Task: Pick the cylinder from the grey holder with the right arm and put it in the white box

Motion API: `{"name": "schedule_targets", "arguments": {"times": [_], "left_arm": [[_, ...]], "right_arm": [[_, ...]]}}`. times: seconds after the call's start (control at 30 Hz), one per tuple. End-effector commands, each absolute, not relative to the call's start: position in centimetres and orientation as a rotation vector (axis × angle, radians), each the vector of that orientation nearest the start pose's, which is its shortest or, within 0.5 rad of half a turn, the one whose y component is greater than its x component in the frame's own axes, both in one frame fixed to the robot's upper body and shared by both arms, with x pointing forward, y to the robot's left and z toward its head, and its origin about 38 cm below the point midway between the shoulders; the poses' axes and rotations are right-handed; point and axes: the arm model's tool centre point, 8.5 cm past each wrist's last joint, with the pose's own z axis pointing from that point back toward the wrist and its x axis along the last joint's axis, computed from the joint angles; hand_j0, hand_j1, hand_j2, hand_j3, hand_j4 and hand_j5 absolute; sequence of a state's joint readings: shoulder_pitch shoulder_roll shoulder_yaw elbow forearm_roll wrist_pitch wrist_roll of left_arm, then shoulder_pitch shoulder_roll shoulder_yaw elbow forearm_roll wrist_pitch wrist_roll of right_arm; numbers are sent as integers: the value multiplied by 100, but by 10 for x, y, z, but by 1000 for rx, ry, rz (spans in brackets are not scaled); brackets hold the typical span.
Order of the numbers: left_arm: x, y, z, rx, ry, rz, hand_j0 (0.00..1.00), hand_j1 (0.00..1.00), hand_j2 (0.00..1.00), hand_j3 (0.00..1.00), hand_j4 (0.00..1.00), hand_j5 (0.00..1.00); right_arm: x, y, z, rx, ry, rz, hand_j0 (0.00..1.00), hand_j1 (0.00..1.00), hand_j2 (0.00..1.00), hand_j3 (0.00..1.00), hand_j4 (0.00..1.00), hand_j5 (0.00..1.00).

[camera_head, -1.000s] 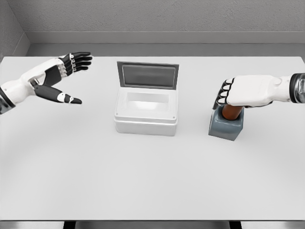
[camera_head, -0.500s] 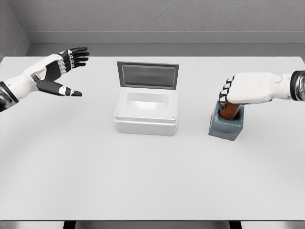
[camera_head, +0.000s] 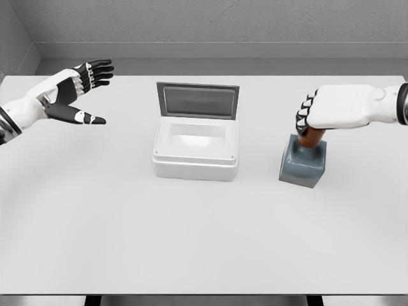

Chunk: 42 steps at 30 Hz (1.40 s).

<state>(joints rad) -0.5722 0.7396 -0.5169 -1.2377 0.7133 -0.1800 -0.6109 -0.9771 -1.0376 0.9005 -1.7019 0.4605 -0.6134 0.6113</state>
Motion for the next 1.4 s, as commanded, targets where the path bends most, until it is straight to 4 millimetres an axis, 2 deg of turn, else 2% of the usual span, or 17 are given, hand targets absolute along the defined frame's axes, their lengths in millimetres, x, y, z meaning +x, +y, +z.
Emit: {"name": "schedule_targets", "arguments": {"times": [0.0,0.67,1.07,1.37], "left_arm": [[462,350,201,-387,-1567,-806,100,100,100,100,100,100],[464,343,200,-404,-1574,-803,100,100,100,100,100,100],[466,337,200,-418,-1581,-801,100,100,100,100,100,100],[466,336,199,-421,-1580,-801,100,100,100,100,100,100]], "right_arm": [[409,-286,302,740,1373,-3006,54,54,54,54,54,54],[414,-269,310,733,1412,-2952,54,54,54,54,54,54],[419,-241,314,694,1464,-2880,54,54,54,54,54,54],[431,-224,313,673,1514,-2857,53,53,53,53,53,53]]}}
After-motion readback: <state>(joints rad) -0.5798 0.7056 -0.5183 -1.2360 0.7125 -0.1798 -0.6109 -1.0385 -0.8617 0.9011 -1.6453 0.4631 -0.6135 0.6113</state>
